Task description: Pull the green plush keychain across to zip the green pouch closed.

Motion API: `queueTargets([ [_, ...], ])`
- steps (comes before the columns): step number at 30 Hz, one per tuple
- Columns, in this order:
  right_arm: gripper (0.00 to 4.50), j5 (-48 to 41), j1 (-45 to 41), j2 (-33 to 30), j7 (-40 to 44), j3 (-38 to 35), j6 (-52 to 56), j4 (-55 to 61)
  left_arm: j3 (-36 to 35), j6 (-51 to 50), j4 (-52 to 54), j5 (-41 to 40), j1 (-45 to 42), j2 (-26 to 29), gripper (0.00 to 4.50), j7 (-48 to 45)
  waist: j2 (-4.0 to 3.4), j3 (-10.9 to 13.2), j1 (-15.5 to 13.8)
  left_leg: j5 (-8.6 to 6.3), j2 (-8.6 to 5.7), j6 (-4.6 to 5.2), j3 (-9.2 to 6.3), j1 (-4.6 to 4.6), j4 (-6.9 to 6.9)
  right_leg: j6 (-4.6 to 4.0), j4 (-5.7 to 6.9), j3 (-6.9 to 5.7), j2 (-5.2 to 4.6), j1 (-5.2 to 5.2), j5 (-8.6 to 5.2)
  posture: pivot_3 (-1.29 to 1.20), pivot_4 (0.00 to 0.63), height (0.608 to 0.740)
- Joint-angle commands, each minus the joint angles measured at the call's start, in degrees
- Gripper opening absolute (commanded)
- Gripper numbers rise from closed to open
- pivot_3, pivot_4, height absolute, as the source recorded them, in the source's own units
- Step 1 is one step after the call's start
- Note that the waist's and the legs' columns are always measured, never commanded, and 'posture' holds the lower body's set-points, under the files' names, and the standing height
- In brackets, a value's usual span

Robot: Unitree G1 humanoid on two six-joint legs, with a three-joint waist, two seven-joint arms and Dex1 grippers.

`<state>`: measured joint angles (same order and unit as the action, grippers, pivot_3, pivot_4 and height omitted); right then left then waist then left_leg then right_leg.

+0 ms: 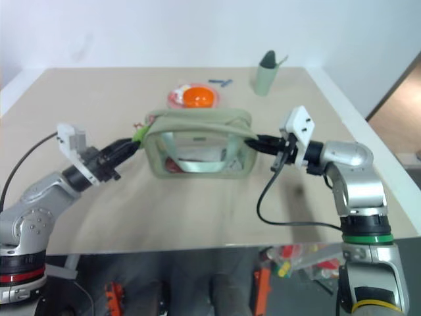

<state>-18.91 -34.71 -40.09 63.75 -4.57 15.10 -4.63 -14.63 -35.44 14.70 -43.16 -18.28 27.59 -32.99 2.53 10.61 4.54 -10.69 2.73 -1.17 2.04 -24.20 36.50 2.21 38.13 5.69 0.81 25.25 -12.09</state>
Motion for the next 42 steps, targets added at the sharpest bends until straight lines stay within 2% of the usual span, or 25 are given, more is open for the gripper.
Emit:
queueTargets([
  [1, 0.0, -0.3, -1.0, -1.4, 0.1, -0.4, -0.6, 1.8, 0.5, 1.6, -0.3, 1.2, -0.9, 0.0, 0.1, -0.5, 0.0, 0.0, 0.0, 0.0, 0.0, 0.0, 0.0, 0.0, 0.0, 0.0, 0.0, 0.0, 0.0, 0.0, 0.0, 0.0, 0.15, 0.74],
  [7, 0.0, -0.3, -0.9, -1.7, 0.2, -0.5, -1.0, 1.6, -0.5, 1.1, 0.7, -0.4, -3.8, 1.4, 0.1, -1.3, 0.0, 0.0, 0.0, 0.0, -0.01, 0.0, 0.0, -0.01, 0.0, 0.0, 0.0, 0.0, 0.0, 0.0, 0.0, 0.0, 0.15, 0.74],
  [11, 0.0, -0.2, -0.8, -2.0, 0.4, -0.5, -1.4, 1.2, -1.1, -2.6, 2.9, -5.0, -13.1, 4.6, 0.1, -2.5, 0.1, 0.1, -0.1, 0.0, -0.02, 0.0, -0.01, -0.03, 0.02, 0.01, 0.0, -0.01, -0.01, 0.0, 0.0, 0.0, 0.15, 0.74],
  [15, 0.0, 0.2, -1.0, -2.4, 0.6, -0.3, -2.0, 0.3, 2.6, -3.7, 2.2, -5.4, -19.6, 4.6, 0.1, -4.0, 0.04, 0.0, -0.1, 0.01, -0.07, -0.03, -0.04, -0.05, 0.03, 0.11, -0.06, -0.01, -0.05, -0.04, -0.01, 0.0, 0.15, 0.74],
  [25, 0.0, 0.9, -1.0, -3.2, 1.3, -0.5, -3.5, -1.2, 14.0, 3.2, -7.5, 5.0, -27.2, 0.2, 0.1, -11.7, 0.04, 0.0, -0.3, 0.0, -0.09, -0.03, -0.06, -0.05, 0.0, 0.15, -0.04, -0.02, -0.05, -0.04, -0.03, 0.0, 0.15, 0.74],
  [30, 0.0, 0.8, -0.5, -3.5, 1.0, -0.8, -3.4, -0.6, 15.7, 5.8, -11.8, 9.7, -28.7, -0.8, 0.1, -12.4, 0.04, 0.0, -0.3, 0.0, -0.1, -0.03, -0.07, -0.07, 0.01, 0.15, -0.04, -0.01, -0.05, -0.03, -0.03, 0.0, 0.15, 0.74],
  [36, 0.0, 0.6, 0.4, -3.8, 0.8, -1.1, -3.2, 0.3, 16.3, 4.2, -12.9, 10.4, -29.9, -1.4, 0.1, -14.8, 0.04, 0.0, -0.4, 0.0, -0.11, -0.03, -0.07, -0.08, 0.01, 0.16, -0.04, -0.01, -0.07, -0.03, -0.03, 0.0, 0.15, 0.74],
  [42, 0.0, 0.4, 0.6, -3.6, 0.8, -1.0, -3.7, 0.2, 16.7, 2.3, -12.5, 10.7, -29.9, -0.8, 1.98, -17.1, 0.04, 0.0, -0.4, 0.0, -0.11, -0.03, -0.08, -0.08, 0.02, 0.17, -0.04, -0.01, -0.07, -0.04, -0.02, 0.0, 0.15, 0.74],
])
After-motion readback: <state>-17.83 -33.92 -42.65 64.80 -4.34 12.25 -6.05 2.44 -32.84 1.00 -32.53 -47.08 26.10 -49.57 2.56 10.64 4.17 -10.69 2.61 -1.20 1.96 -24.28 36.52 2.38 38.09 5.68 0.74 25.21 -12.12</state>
